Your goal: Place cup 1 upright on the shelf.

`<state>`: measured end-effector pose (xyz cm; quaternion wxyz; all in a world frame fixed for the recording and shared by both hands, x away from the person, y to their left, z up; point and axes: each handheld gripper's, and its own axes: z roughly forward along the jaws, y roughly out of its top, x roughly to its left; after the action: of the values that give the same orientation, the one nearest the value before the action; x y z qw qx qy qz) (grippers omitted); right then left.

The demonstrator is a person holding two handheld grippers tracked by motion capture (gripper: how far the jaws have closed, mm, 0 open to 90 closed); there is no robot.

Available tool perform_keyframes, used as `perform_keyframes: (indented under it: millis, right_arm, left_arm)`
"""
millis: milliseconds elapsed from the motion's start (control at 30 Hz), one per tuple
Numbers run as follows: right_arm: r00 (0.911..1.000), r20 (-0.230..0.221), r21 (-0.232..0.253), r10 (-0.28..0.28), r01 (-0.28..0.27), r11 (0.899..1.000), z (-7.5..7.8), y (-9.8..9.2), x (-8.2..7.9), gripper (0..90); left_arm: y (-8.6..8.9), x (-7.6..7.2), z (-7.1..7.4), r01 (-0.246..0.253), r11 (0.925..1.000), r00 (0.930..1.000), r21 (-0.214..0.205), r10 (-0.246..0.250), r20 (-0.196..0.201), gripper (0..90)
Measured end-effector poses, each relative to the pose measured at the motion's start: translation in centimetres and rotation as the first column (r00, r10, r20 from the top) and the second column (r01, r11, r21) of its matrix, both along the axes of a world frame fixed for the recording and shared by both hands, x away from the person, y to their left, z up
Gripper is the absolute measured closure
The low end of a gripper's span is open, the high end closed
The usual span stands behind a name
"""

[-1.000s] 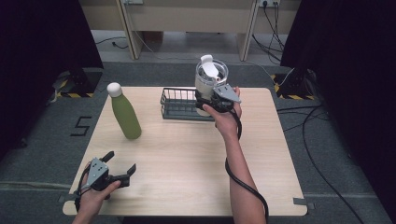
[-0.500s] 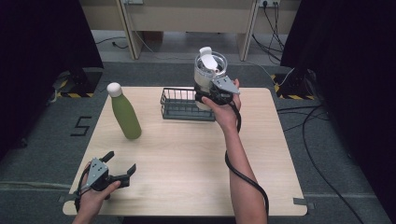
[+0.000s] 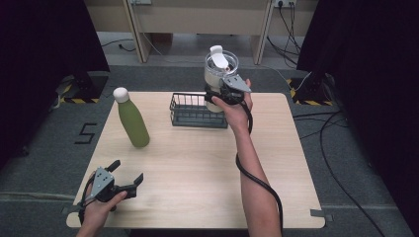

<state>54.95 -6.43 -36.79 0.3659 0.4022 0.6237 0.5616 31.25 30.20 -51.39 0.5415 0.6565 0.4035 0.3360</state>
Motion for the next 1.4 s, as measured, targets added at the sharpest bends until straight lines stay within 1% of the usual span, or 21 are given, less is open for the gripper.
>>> perform_keyframes:
  millis: [133, 367, 500, 667, 867, 1400]
  right_arm:
    - [0.9999, -0.011, 0.003, -0.004, 0.004, 1.000, -0.1, 0.1, 0.3, 9.5]
    - [0.9998, -0.013, 0.010, -0.016, 0.016, 1.000, 0.0, 0.1, 0.9, 9.5]
    - [0.9997, -0.011, 0.001, -0.020, 0.020, 1.000, 0.1, 0.1, 1.4, 9.5]
    - [0.9996, -0.016, 0.008, -0.024, 0.024, 1.000, 0.2, 0.2, 1.8, 9.5]
    - [0.9995, -0.019, 0.001, -0.025, 0.025, 1.000, 0.2, 0.5, 2.2, 9.5]
    - [0.9980, -0.045, -0.005, -0.044, 0.043, 0.999, -0.4, 0.5, 3.4, 9.5]
  left_arm:
    - [0.0, 0.0, 0.0, -0.001, 1.0000, 1.0000, 0.002, 0.001, 0.001, 0.1]
    - [0.0, 0.0, 0.0, -0.005, 1.0000, 1.0000, -0.001, 0.005, 0.002, 0.2]
    - [0.1, 0.0, 0.0, -0.006, 1.0000, 1.0000, -0.002, 0.006, 0.002, 0.3]
    - [0.0, 0.0, 0.0, -0.007, 1.0000, 1.0000, -0.002, 0.007, 0.004, 0.4]
    - [0.1, 0.0, 0.0, -0.007, 1.0000, 1.0000, -0.006, 0.007, 0.002, 0.4]
    - [0.1, 0.0, 0.0, -0.011, 0.9999, 0.9999, -0.007, 0.011, 0.001, 0.4]
